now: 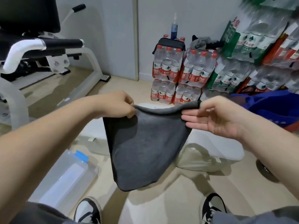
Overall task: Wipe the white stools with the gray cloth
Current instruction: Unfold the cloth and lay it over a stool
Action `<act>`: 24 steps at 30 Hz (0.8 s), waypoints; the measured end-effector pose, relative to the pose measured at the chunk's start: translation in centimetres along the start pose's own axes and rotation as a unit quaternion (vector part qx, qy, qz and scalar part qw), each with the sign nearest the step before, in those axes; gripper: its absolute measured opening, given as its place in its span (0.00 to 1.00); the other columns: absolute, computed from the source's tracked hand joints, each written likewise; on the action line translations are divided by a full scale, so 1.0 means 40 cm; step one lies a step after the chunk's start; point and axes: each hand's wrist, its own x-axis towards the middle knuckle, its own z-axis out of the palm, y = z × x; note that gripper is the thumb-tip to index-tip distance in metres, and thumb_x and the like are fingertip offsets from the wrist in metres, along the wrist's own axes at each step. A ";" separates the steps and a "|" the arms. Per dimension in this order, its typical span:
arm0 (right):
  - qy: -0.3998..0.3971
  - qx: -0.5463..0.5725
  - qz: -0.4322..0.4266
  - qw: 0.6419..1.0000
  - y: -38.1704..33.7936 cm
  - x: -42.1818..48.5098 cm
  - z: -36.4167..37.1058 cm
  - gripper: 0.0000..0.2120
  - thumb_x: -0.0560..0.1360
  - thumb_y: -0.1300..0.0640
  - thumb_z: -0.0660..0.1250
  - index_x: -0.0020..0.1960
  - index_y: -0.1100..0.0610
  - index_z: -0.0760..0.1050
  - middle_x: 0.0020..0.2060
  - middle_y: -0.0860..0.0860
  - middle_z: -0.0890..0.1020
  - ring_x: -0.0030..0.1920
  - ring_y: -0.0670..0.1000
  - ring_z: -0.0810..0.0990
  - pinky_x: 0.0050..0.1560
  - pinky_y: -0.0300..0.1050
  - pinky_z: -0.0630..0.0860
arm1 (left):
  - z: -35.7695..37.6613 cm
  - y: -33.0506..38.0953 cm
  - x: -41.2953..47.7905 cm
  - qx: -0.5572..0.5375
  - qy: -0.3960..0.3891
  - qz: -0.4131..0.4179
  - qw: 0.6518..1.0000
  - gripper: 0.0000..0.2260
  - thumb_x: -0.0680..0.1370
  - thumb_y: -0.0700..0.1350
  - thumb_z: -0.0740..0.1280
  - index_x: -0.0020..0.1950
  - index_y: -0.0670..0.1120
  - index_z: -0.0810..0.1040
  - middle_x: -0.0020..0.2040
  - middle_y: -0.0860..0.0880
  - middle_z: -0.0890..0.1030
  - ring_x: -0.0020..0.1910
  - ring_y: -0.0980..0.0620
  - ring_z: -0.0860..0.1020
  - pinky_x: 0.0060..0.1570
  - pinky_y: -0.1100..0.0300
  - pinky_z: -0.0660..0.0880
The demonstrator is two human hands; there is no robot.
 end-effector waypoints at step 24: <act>-0.043 -0.361 0.037 0.931 0.147 0.419 -0.094 0.11 0.82 0.70 0.67 0.58 0.58 0.71 0.42 0.68 0.87 0.36 0.61 0.87 0.54 0.64 0.86 | 0.247 -0.173 0.182 0.234 0.104 0.104 0.961 0.11 0.84 0.59 0.62 0.51 0.54 0.78 0.48 0.54 0.79 0.52 0.45 0.79 0.41 0.55 0.69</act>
